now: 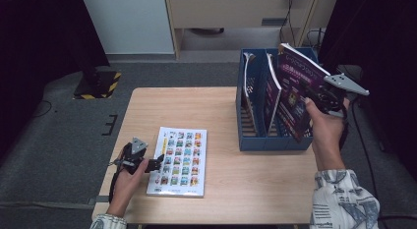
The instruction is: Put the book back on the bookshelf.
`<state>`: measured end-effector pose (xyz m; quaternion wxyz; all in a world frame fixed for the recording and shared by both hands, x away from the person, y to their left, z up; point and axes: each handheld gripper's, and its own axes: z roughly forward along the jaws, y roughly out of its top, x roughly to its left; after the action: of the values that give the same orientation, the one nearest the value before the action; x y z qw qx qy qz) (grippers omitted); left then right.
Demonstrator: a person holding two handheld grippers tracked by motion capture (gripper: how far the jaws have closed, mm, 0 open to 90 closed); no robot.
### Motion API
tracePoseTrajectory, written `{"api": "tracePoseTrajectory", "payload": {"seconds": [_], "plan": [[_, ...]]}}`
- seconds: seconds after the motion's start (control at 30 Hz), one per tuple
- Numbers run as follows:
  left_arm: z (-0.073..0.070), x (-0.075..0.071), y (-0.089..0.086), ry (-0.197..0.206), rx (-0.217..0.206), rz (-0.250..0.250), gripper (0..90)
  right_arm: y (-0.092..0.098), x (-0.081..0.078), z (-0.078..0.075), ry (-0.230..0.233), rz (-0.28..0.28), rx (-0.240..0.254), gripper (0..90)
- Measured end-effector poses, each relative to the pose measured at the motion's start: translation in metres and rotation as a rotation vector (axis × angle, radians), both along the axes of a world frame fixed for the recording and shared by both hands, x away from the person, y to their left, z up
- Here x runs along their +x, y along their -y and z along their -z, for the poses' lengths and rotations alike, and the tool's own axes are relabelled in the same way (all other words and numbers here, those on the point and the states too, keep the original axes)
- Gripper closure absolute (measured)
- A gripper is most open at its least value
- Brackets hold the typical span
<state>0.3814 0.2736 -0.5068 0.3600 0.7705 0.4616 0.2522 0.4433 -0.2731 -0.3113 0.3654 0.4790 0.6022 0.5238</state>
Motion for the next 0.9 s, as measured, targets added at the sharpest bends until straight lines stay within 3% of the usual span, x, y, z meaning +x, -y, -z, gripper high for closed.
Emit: {"api": "tracePoseTrajectory", "payload": {"seconds": [0.4,0.9], "plan": [[0.0,0.0,0.0,0.002,0.001,0.001,4.4,-0.009,0.024,0.012,-0.005,0.044,0.014,83.9],[0.0,0.0,0.0,0.002,-0.003,-0.001,4.4,-0.022,0.048,0.022,-0.006,0.04,0.008,83.9]]}}
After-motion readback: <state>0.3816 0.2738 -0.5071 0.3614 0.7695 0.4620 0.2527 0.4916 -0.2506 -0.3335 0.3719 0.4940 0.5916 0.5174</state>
